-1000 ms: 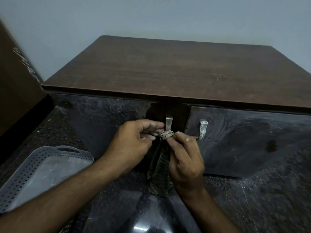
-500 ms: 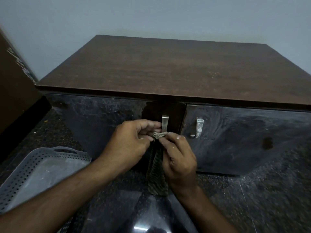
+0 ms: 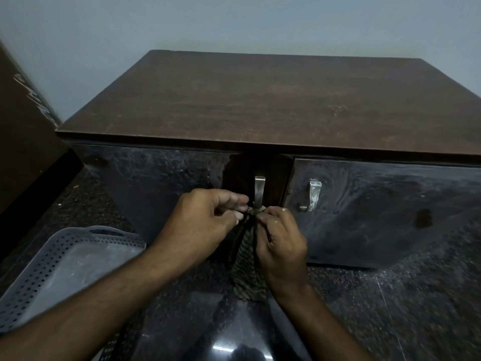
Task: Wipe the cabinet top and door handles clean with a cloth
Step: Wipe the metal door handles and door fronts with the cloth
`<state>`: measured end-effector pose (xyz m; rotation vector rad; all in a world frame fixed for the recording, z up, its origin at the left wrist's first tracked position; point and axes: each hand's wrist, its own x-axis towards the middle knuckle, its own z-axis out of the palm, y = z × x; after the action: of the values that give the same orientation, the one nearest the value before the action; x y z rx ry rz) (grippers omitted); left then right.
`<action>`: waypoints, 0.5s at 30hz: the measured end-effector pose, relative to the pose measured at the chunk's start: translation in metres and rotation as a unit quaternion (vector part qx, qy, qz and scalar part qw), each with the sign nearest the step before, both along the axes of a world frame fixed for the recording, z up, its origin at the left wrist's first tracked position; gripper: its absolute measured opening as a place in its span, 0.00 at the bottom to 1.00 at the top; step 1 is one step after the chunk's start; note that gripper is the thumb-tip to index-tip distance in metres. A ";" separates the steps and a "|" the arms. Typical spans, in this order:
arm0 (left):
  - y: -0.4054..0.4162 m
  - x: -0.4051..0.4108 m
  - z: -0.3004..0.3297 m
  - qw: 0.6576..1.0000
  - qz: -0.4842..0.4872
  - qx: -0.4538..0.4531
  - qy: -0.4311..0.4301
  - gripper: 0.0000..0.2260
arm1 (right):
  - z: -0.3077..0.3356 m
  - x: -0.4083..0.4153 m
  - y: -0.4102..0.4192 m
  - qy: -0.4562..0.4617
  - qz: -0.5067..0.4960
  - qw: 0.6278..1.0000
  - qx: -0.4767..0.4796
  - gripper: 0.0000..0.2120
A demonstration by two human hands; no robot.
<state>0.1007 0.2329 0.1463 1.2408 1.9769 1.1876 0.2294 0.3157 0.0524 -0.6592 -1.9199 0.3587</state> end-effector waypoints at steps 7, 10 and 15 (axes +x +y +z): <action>0.001 0.004 0.004 1.000 -0.008 0.018 0.012 0.14 | 0.041 0.014 -0.004 0.035 -0.090 0.995 0.016 0.07; 0.003 0.004 0.003 1.000 -0.006 0.026 0.016 0.14 | 0.077 0.004 -0.001 0.071 -0.127 0.987 0.061 0.06; 0.002 0.006 0.005 0.999 -0.002 0.032 0.009 0.15 | 0.075 -0.006 0.001 0.052 -0.105 0.987 0.110 0.11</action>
<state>0.1064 0.2349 0.1516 1.2921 1.9622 1.2505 0.2236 0.3168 0.1279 -0.6741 -1.7414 0.0466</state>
